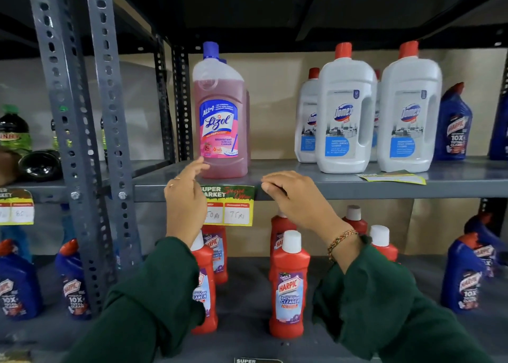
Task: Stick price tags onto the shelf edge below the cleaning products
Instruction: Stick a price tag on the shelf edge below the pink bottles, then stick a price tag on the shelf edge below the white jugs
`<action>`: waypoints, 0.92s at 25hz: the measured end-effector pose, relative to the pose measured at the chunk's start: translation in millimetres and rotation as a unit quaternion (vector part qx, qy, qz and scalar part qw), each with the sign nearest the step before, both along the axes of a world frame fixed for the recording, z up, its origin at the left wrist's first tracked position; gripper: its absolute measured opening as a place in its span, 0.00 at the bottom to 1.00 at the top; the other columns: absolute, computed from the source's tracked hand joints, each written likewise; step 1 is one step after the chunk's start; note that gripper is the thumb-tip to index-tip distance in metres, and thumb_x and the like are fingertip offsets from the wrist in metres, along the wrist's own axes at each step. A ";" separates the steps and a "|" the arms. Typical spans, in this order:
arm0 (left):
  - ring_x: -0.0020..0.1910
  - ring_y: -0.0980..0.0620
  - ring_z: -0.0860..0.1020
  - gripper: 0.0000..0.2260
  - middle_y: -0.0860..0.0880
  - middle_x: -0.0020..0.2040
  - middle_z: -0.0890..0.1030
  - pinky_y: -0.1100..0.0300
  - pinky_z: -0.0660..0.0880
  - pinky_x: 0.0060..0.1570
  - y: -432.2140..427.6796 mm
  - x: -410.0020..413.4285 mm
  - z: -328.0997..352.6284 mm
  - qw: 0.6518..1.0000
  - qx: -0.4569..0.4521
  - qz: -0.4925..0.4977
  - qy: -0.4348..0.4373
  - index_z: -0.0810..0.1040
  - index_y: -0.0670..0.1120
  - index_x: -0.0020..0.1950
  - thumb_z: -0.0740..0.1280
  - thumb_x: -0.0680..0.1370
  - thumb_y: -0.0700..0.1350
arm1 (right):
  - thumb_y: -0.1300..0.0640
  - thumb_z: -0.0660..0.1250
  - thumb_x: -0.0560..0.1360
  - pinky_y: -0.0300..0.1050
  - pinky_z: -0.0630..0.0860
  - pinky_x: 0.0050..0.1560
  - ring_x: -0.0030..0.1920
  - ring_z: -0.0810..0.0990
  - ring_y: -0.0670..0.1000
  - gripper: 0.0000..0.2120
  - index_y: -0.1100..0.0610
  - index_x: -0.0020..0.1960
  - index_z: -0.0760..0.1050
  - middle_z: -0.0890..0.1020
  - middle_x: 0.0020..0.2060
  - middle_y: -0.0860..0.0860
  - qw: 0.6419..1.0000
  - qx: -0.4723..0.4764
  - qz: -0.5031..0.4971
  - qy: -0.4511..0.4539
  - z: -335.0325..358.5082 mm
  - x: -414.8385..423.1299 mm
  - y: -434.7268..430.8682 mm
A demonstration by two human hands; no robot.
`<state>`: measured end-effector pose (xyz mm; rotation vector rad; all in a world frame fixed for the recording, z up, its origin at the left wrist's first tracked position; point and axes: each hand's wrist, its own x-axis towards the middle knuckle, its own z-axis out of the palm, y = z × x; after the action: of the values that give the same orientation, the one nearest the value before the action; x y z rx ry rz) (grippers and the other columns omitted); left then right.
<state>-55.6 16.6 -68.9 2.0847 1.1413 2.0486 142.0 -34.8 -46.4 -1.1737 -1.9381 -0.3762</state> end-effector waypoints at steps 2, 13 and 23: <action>0.57 0.47 0.72 0.15 0.46 0.58 0.78 0.46 0.64 0.61 -14.5 29.1 6.8 0.997 0.045 0.058 0.029 0.75 0.47 0.55 0.54 0.75 0.35 | 0.57 0.61 0.76 0.41 0.64 0.61 0.60 0.74 0.54 0.11 0.59 0.55 0.76 0.81 0.56 0.56 1.000 0.014 -0.012 -0.013 3.4 23.6 -12.4; 0.41 0.41 0.75 0.12 0.40 0.43 0.81 0.52 0.71 0.37 -38.1 230.4 32.3 0.937 -0.038 0.050 0.343 0.74 0.43 0.47 0.53 0.80 0.46 | 0.41 0.57 0.74 0.57 0.60 0.62 0.64 0.62 0.62 0.23 0.58 0.60 0.66 0.73 0.60 0.59 0.873 -0.248 -0.411 0.092 38.5 209.3 -38.6; 0.63 0.47 0.70 0.20 0.47 0.69 0.70 0.46 0.65 0.64 -56.4 246.8 28.8 0.971 -0.099 -0.076 0.206 0.58 0.57 0.70 0.57 0.79 0.54 | 0.65 0.64 0.74 0.46 0.75 0.54 0.51 0.77 0.53 0.15 0.56 0.60 0.72 0.79 0.48 0.56 0.943 -0.142 0.058 0.295 30.9 223.7 -47.8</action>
<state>191.2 -39.9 -40.0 2.4675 1.1256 1.4099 365.7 -82.6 -15.5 -1.1733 -1.5431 0.3056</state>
